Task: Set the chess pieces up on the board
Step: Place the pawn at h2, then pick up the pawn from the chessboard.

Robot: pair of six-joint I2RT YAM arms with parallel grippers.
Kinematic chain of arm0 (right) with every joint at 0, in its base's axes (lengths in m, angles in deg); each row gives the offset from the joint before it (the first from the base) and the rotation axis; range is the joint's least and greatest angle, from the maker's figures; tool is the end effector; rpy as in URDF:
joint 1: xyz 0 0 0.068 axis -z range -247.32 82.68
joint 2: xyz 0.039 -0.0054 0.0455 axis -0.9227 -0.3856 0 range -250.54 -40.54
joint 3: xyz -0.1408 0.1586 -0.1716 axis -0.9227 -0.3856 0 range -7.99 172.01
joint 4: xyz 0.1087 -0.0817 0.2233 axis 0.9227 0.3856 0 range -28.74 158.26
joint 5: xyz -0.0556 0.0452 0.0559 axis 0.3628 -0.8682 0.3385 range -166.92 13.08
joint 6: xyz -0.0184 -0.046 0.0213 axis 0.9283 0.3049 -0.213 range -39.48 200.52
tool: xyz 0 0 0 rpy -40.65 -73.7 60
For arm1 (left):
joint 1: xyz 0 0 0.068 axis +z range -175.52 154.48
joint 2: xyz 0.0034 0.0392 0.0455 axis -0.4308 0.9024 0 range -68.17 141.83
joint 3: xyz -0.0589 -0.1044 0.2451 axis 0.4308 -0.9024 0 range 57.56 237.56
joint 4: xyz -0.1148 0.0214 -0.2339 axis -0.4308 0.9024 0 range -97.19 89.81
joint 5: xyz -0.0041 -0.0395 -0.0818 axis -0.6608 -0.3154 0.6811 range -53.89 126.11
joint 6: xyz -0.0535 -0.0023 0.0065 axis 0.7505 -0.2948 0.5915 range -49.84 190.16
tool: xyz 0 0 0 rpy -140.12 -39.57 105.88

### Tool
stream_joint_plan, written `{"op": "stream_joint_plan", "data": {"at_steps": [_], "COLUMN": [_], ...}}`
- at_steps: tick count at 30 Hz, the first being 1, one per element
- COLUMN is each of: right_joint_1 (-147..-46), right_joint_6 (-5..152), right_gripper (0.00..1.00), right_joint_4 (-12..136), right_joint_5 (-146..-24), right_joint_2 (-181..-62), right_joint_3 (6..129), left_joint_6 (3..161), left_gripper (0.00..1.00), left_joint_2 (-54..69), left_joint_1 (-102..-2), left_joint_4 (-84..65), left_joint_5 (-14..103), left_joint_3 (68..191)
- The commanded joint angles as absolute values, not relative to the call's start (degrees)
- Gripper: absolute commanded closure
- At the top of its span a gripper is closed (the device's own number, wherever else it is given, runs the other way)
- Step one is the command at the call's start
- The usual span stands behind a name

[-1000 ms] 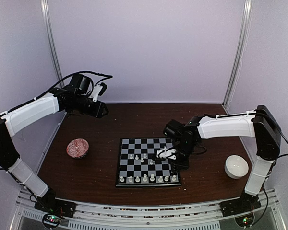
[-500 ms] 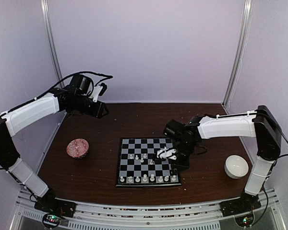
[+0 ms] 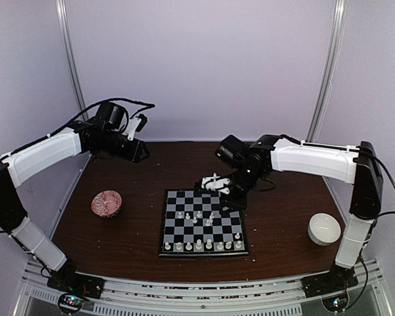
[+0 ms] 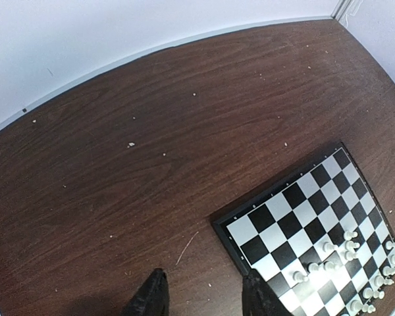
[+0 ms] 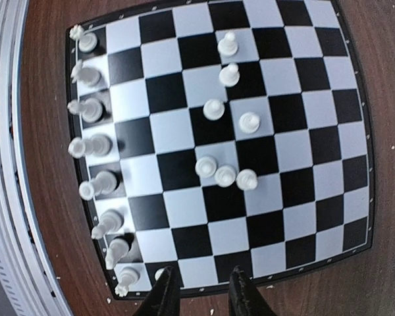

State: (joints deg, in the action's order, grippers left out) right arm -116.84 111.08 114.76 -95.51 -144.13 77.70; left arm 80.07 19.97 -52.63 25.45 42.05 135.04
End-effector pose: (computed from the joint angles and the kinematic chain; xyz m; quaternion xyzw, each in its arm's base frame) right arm 0.2302 0.2873 0.2498 -0.6465 0.7288 0.1835 0.1310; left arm 0.3036 -0.1596 0.3160 0.1574 0.9035 -0.1707 0.3602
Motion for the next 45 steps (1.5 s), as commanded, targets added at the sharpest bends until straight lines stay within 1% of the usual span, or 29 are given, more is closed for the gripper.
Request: {"op": "stream_joint_plan", "data": {"at_steps": [1,7,18,30,40,45], "right_joint_1": [-116.80,-116.87,-116.75,-116.26,-115.88,-114.75], "right_joint_6": [108.70,106.01,104.35,102.88,103.03,103.15], "right_gripper": [0.73,0.74,0.77,0.78,0.91,0.93], "right_joint_4": [115.77,117.11,116.59,116.95,118.11,117.50], "right_joint_5": [-94.72,-94.06,-91.71,-90.78,-90.98,-90.46], "right_joint_2": [-151.67,-159.41,-162.52,-165.84,-165.15,-160.54], "right_joint_3": [86.16,93.05,93.88,95.28,95.09,92.57], "left_joint_6": [79.31,79.22,79.24,79.30,79.28,79.22], "left_gripper": [0.61,0.61,0.61,0.61,0.61,0.61], "left_joint_2": [19.47,18.85,18.89,18.98,18.94,19.03], "left_joint_1": [-52.68,-52.68,-52.70,-52.69,-52.68,-52.67], "left_joint_4": [23.61,23.61,23.65,23.66,23.66,23.66], "left_joint_5": [43.20,42.63,43.15,43.40,43.61,43.67], "left_joint_3": [135.00,134.91,134.91,134.91,134.93,135.00]}}
